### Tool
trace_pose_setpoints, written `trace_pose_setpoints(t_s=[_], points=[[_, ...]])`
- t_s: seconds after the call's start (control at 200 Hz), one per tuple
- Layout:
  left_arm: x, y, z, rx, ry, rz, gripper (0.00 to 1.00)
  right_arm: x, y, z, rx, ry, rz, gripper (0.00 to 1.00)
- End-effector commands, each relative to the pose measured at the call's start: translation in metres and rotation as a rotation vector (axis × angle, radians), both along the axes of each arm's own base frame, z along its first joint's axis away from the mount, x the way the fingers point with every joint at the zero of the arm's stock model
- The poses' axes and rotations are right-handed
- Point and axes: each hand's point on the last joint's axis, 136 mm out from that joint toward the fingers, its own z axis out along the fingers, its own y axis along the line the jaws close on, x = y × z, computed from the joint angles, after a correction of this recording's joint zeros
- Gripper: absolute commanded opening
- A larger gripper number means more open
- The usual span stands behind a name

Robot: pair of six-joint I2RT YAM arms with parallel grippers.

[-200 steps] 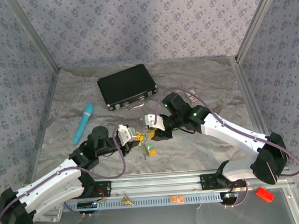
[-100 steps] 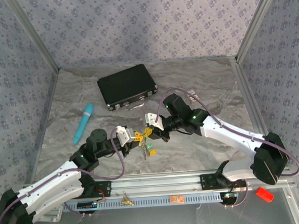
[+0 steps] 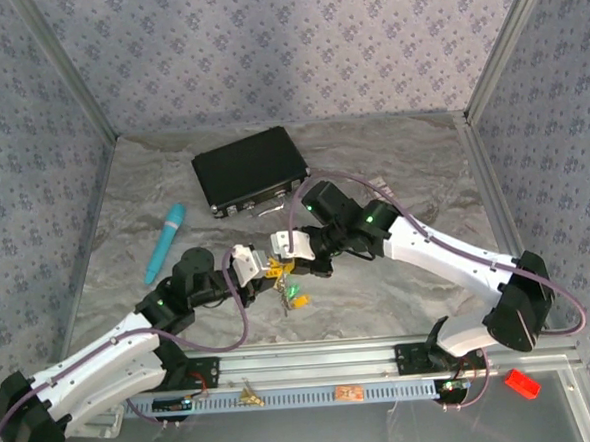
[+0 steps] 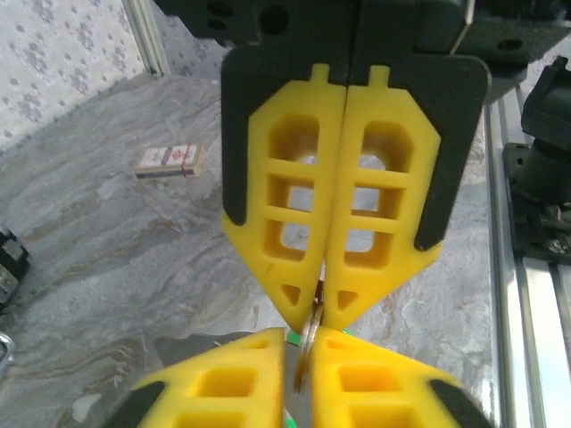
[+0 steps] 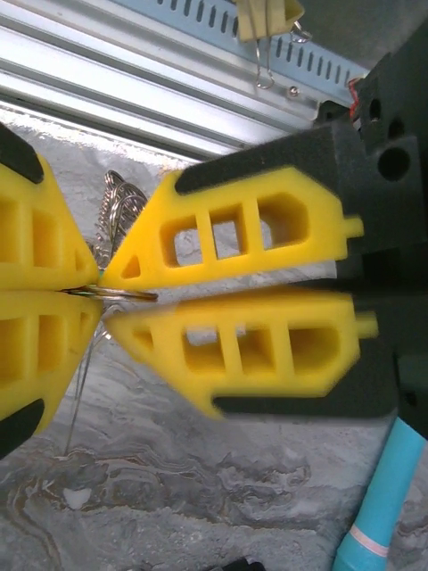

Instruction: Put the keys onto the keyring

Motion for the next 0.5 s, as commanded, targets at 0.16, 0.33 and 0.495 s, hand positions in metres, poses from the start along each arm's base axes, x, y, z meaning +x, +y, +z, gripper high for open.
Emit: trace_pose_setpoints(t_s=[0.16,0.33,0.495], points=[[-0.007,-0.003,0.015,-0.033,-0.041,-0.041,0.00,0.000,-0.004,0.015,0.118,0.058,-0.042,0.24],[-0.006,-0.003,0.024,-0.128,-0.059,-0.022,0.00,0.005,-0.009,0.006,0.162,0.116,-0.112,0.28],[-0.007,-0.002,0.024,-0.133,-0.064,-0.021,0.00,0.003,-0.007,0.003,0.171,0.141,-0.113,0.25]])
